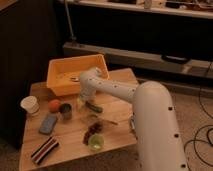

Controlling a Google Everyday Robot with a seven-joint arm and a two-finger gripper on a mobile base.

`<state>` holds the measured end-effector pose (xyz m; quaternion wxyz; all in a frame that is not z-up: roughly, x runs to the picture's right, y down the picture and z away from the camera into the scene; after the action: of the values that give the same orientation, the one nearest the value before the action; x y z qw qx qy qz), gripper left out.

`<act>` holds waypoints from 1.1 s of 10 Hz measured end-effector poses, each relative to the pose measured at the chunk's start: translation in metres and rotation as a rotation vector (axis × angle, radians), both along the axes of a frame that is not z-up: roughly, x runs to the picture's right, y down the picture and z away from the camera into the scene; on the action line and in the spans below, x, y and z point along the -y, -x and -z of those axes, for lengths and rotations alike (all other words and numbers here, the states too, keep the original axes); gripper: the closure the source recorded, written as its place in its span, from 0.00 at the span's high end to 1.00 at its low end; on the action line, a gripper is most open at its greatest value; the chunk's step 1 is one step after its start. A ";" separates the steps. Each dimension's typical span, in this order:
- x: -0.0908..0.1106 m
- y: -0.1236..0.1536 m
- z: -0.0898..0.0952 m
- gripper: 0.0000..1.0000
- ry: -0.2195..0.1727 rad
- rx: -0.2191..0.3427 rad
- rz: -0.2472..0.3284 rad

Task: Place pepper in plastic cup

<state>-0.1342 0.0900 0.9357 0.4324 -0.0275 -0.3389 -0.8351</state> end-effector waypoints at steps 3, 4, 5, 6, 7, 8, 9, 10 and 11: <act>0.001 -0.001 0.000 0.19 0.001 -0.004 -0.005; -0.001 0.001 0.002 0.07 0.004 -0.003 0.001; 0.000 0.000 0.001 0.02 0.004 -0.004 0.000; -0.001 -0.002 0.001 0.00 0.004 -0.005 -0.001; -0.001 -0.005 0.007 0.00 0.003 -0.018 0.001; 0.004 -0.014 0.016 0.00 -0.008 -0.030 -0.008; 0.010 -0.024 0.026 0.00 -0.020 -0.039 -0.021; 0.017 -0.041 0.044 0.00 -0.040 -0.046 -0.061; 0.021 -0.064 0.059 0.00 -0.060 -0.054 -0.107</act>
<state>-0.0698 0.0690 0.8768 0.4861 -0.0190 -0.3027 -0.8196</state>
